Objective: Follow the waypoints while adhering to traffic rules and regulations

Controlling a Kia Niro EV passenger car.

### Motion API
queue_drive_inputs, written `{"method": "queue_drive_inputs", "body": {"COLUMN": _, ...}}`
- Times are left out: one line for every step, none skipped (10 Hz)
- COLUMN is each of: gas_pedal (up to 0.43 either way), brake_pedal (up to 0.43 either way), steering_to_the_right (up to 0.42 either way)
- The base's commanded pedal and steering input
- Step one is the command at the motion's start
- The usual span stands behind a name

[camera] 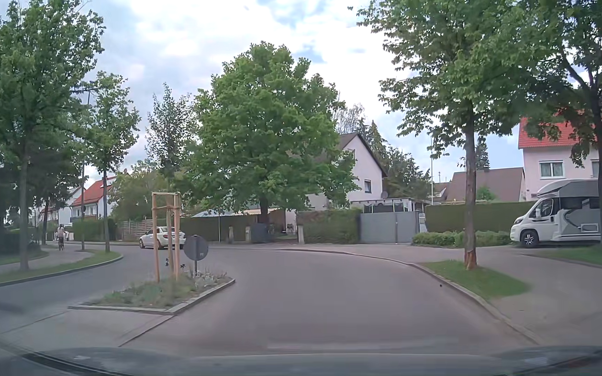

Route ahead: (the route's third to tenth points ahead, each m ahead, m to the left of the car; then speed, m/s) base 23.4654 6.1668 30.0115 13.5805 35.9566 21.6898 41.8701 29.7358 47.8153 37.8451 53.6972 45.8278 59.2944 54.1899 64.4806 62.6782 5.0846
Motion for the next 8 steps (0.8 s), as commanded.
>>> {"method": "queue_drive_inputs", "body": {"gas_pedal": 0.209, "brake_pedal": 0.018, "steering_to_the_right": 0.007}}
{"method": "queue_drive_inputs", "body": {"gas_pedal": 0.197, "brake_pedal": 0.018, "steering_to_the_right": 0.004}}
{"method": "queue_drive_inputs", "body": {"gas_pedal": 0.169, "brake_pedal": 0.018, "steering_to_the_right": 0.005}}
{"method": "queue_drive_inputs", "body": {"gas_pedal": 0.138, "brake_pedal": 0.018, "steering_to_the_right": 0.005}}
{"method": "queue_drive_inputs", "body": {"gas_pedal": 0.138, "brake_pedal": 0.018, "steering_to_the_right": 0.005}}
{"method": "queue_drive_inputs", "body": {"gas_pedal": 0.138, "brake_pedal": 0.018, "steering_to_the_right": 0.005}}
{"method": "queue_drive_inputs", "body": {"gas_pedal": 0.138, "brake_pedal": 0.018, "steering_to_the_right": 0.005}}
{"method": "queue_drive_inputs", "body": {"gas_pedal": 0.13, "brake_pedal": 0.018, "steering_to_the_right": 0.005}}
